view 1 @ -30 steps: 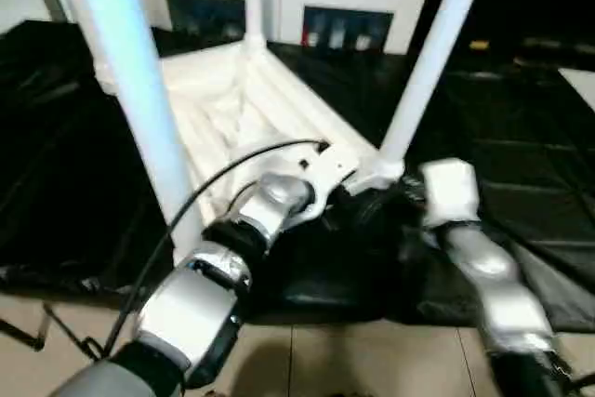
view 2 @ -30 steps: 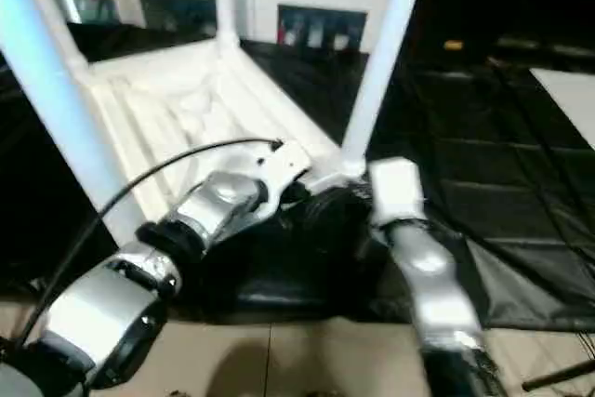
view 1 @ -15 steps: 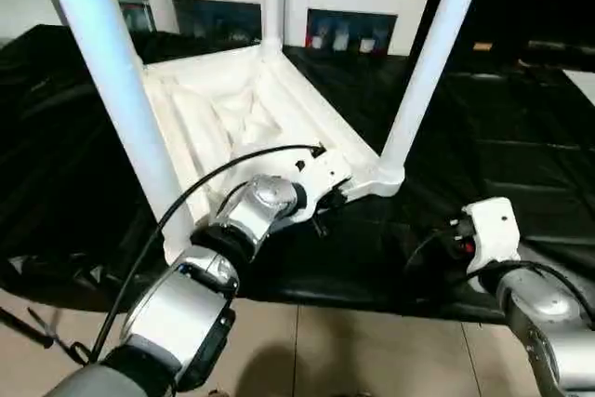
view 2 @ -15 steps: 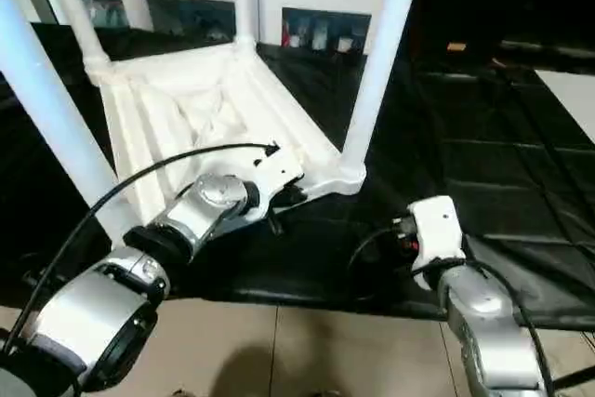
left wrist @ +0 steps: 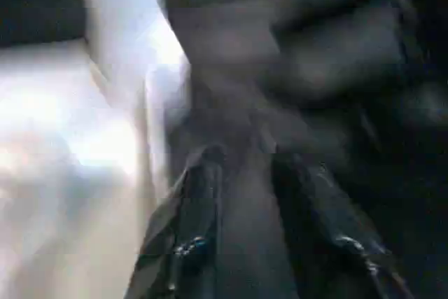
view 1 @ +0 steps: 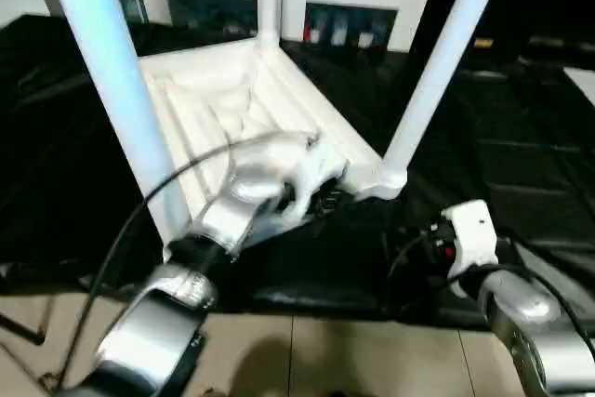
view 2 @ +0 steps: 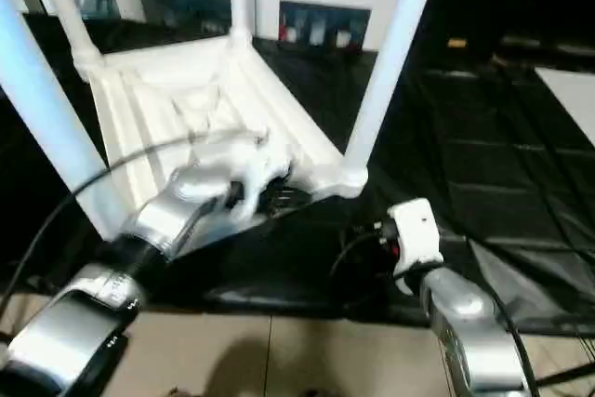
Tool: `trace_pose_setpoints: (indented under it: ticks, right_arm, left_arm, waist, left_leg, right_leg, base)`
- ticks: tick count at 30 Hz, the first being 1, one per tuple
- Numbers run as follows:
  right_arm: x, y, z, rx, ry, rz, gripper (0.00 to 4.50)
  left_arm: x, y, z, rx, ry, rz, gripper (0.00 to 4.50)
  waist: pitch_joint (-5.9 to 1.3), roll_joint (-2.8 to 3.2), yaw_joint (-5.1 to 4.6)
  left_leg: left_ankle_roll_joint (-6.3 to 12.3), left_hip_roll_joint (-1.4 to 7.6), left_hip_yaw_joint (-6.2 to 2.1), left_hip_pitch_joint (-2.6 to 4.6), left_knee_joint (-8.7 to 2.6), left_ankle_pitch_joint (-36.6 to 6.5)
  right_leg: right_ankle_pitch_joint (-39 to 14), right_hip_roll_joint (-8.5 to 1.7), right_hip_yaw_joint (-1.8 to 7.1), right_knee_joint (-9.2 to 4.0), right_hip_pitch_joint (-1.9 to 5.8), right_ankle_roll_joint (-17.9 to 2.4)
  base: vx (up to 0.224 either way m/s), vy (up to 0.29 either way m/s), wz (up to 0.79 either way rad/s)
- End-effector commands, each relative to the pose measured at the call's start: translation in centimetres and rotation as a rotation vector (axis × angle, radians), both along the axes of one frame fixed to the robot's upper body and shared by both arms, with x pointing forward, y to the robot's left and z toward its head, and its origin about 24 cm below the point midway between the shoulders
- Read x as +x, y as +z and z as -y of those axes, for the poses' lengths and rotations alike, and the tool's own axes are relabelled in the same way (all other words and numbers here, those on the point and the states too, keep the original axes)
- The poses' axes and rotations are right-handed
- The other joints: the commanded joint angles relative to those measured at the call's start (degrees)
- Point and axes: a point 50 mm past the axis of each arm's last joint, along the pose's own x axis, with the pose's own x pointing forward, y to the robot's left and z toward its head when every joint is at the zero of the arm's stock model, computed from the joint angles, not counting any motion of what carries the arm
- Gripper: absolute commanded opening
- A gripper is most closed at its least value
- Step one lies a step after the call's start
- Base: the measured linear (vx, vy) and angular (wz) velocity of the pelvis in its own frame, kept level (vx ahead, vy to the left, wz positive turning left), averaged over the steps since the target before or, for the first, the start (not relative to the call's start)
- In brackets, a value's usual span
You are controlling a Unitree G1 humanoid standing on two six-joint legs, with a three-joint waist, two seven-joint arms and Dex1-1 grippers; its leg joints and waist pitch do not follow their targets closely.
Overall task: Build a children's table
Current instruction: Rotate table base
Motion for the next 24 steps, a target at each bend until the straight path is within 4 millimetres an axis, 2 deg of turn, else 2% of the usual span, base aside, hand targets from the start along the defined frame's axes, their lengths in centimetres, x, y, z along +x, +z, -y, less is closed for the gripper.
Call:
trace_pose_setpoints:
  ticks: [1, 2, 3, 4, 5, 6, 7, 8, 10, 13, 14, 17, 19, 21, 22, 24]
  right_arm:
    - [0.0, 0.4, -0.1, -0.001, 0.022, 0.009, 3.89]
    - [0.1, 0.4, -0.2, 0.000, 0.023, 0.009, 3.89]
    - [0.1, 0.4, -0.2, -0.001, 0.023, 0.010, 3.89]
    - [0.2, 0.4, -0.3, -0.002, 0.023, 0.010, 3.89]
    - [0.2, 0.4, -0.3, -0.005, 0.024, 0.011, 3.89]
    - [0.2, 0.4, -0.3, -0.008, 0.026, 0.011, 3.89]
    - [0.2, 0.4, -0.4, -0.011, 0.027, 0.012, 3.89]
    - [0.2, 0.4, -0.4, -0.013, 0.028, 0.012, 3.89]
    - [0.2, 0.3, -0.4, -0.015, 0.028, 0.012, 3.89]
    - [0.1, 0.3, -0.5, -0.011, 0.027, 0.013, 3.89]
    - [0.1, 0.3, -0.5, -0.002, 0.031, 0.012, 3.89]
    - [0.0, 0.4, -0.7, 0.015, 0.049, 0.018, 3.89]
    - [0.0, 0.5, -0.8, 0.017, 0.057, 0.022, 3.89]
    - [0.0, 0.5, -0.8, 0.017, 0.058, 0.024, 3.89]
    - [0.1, 0.5, -0.7, 0.015, 0.058, 0.025, 3.89]
    - [0.1, 0.6, -0.7, 0.015, 0.054, 0.028, 3.89]
  left_arm:
    - [0.0, 0.4, 0.5, 0.053, -0.030, 0.029, 1.69]
    - [0.1, 0.3, 0.4, 0.065, -0.020, 0.030, 1.78]
    - [0.3, 0.1, 0.3, 0.095, 0.005, 0.033, 1.78]
    - [0.4, -0.1, 0.2, 0.123, 0.021, 0.033, 1.89]
    - [0.4, -0.3, 0.0, 0.153, 0.037, 0.034, 1.96]
    - [0.5, -0.4, -0.2, 0.190, 0.053, 0.045, 2.02]
    - [0.5, -0.5, -0.4, 0.212, 0.063, 0.052, 2.02]
    - [0.7, -0.6, -0.5, 0.230, 0.090, 0.059, 2.22]
    - [1.2, -0.7, -0.8, 0.262, 0.166, 0.084, 2.30]
    - [2.6, -0.6, -1.3, 0.295, 0.324, 0.154, 2.53]
    - [2.9, -0.5, -1.5, 0.298, 0.367, 0.173, 2.53]
    - [3.5, -0.3, -1.6, 0.310, 0.437, 0.213, 2.80]
    - [3.8, -0.2, -1.7, 0.319, 0.470, 0.253, 2.98]
    - [4.0, -0.1, -1.7, 0.322, 0.482, 0.272, 3.06]
    - [4.4, 0.4, -1.6, 0.305, 0.528, 0.338, 3.13]
    - [5.0, 1.2, -1.3, 0.254, 0.599, 0.439, 3.32]
  waist:
    - [-3.99, -0.63, 0.19]
    - [-3.88, -0.36, 0.36]
    - [-3.61, -0.48, 0.31]
    - [-3.58, -0.32, 0.38]
    - [-3.58, -0.46, 0.37]
    - [-3.41, -0.35, 0.31]
    - [-3.34, -0.44, 0.27]
    - [-3.29, -0.46, 0.19]
    - [-3.33, -0.28, 0.08]
    - [-3.14, -0.58, -0.42]
    - [-3.21, -0.75, -0.54]
    - [-3.24, -0.78, -1.05]
    - [-3.24, -0.54, -1.26]
    - [-3.30, -0.60, -1.43]
    - [-3.23, -0.70, -1.59]
    - [-3.47, -0.73, -1.58]
  left_leg:
    - [6.67, 2.00, -0.49, 0.70, -3.54, -6.59]
    - [5.86, 2.17, -0.47, 1.13, -3.65, -8.52]
    - [4.96, 2.17, -0.48, 1.02, -3.86, -10.54]
    - [4.37, 2.15, -0.52, 1.10, -3.94, -11.55]
    - [3.40, 2.19, -0.64, 1.11, -4.05, -12.62]
    - [2.56, 2.22, -0.72, 1.09, -4.27, -13.74]
    - [2.24, 2.13, -0.76, 1.03, -4.31, -14.32]
    - [1.63, 2.11, -0.84, 1.07, -4.43, -15.59]
    - [1.03, 2.00, -0.90, 1.10, -4.39, -16.84]
    - [0.77, 1.58, -1.05, 0.81, -4.38, -18.69]
    - [0.75, 1.39, -1.28, 0.58, -4.36, -18.87]
    - [1.06, 1.19, -1.63, 0.38, -4.29, -18.93]
    - [1.36, 1.34, -1.82, 0.57, -4.39, -19.28]
    - [1.55, 1.37, -1.82, 0.81, -4.31, -20.15]
    - [1.83, 1.36, -1.84, 0.55, -4.39, -20.09]
    - [2.31, 1.36, -1.80, 0.46, -4.21, -19.81]
  right_leg:
    - [-5.28, -2.56, 1.90, -2.68, 3.29, -14.97]
    - [-7.21, -2.58, 1.91, -3.01, 3.03, -14.80]
    - [-9.64, -2.56, 1.93, -3.33, 3.05, -14.27]
    - [-11.10, -2.60, 1.93, -3.47, 3.05, -13.81]
    - [-13.16, -2.67, 1.97, -3.58, 3.10, -12.76]
    - [-15.13, -2.67, 2.00, -3.84, 3.04, -12.00]
    - [-16.28, -2.64, 1.98, -3.95, 3.04, -11.47]
    - [-18.50, -2.72, 2.00, -4.22, 2.98, -10.65]
    - [-20.50, -2.66, 2.01, -4.40, 2.85, -9.67]
    - [-24.89, -2.46, 1.72, -5.09, 2.80, -7.55]
    - [-28.02, -2.55, 1.49, -5.39, 3.01, -5.78]
    - [-32.76, -2.61, 1.00, -6.19, 2.84, -3.29]
    - [-31.95, -2.58, 0.77, -6.39, 2.62, -3.73]
    - [-30.73, -2.50, 0.68, -6.41, 2.40, -4.58]
    - [-29.87, -2.44, 0.65, -6.32, 2.51, -5.10]
    - [-27.35, -2.36, 0.69, -6.06, 2.61, -5.80]
  base:
    - [0.000, 0.000, 0.00]
    - [0.000, 0.000, 0.00]
    - [0.000, 0.000, 0.00]
    - [0.000, 0.000, 0.00]
    - [0.000, 0.000, 0.00]
    - [0.000, 0.000, 0.00]
    - [0.000, 0.000, 0.00]
    - [0.000, 0.000, 0.00]
    - [0.000, 0.000, 0.00]
    - [0.000, 0.000, 0.00]
    - [-0.050, -0.002, -0.08]
    - [-0.017, -0.001, -0.03]
    - [0.000, 0.000, 0.00]
    - [0.000, 0.000, 0.00]
    - [0.000, 0.000, 0.00]
    - [0.000, 0.000, 0.00]
